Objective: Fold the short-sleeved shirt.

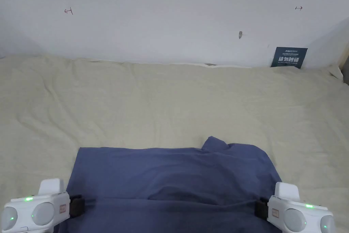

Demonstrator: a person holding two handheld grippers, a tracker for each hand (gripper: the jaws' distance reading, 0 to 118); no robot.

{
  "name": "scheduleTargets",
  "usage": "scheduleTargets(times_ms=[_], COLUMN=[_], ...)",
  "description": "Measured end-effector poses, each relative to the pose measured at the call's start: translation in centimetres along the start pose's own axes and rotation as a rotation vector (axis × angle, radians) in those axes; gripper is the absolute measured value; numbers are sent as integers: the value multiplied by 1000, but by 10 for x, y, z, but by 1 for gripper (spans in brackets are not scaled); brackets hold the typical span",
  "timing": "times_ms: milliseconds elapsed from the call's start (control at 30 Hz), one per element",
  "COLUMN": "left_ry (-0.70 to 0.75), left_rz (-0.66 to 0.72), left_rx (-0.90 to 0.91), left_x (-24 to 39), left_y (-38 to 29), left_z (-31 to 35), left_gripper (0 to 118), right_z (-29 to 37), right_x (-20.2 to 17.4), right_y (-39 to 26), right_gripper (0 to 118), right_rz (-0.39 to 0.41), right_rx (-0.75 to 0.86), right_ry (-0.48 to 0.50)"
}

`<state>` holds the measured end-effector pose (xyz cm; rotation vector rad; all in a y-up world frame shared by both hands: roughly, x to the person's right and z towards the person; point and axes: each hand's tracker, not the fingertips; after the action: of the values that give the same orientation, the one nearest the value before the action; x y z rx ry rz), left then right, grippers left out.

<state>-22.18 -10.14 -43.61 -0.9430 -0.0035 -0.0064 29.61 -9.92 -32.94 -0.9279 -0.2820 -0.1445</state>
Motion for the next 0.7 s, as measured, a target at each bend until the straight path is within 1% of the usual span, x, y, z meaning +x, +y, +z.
scheduleTargets(times_ms=[33, 67, 100, 133, 233, 333, 400, 500, 567, 600, 667, 700], left_ry=[-36, -59, -72, -91, -108, -115, -131, -118, -119, -117, -98, -87], left_rz=[28, 51, 67, 66, 49, 34, 16, 12, 18, 17, 13, 19], left_rx=[12, 70, 138, 179, 289, 472, 566, 642, 681, 700, 720, 727], left_x=[-2, -2, -2, -1, 7, 16, 22, 32, 37, 40, 46, 48], left_y=[2, 3, 4, 6, 7, -3, -11, -23, -35, -40, -52, -58], left_z=[11, 25, 41, 55, 105, 156, 186, 214, 227, 231, 236, 238], left_gripper=[118, 118, 117, 115, 115, 114, 111, 105, 90, 81, 47, 24], right_z=[14, 28, 46, 62, 115, 169, 198, 231, 244, 250, 256, 258], right_x=[1, 1, 0, 0, -1, -1, -3, -4, -4, -4, -6, -6], right_y=[2, 4, 5, 7, 10, 4, -3, -18, -28, -33, -42, -47], right_gripper=[98, 105, 105, 105, 105, 105, 105, 105, 98, 90, 57, 34], right_rz=[5, 8, 13, 21, 34, 59, 73, 79, 76, 79, 96, 111], right_rx=[57, 101, 152, 201, 333, 480, 565, 661, 702, 720, 742, 756], right_ry=[-2, -4, -7, 0, 17, 27, 20, 6, 1, -1, -16, -18])
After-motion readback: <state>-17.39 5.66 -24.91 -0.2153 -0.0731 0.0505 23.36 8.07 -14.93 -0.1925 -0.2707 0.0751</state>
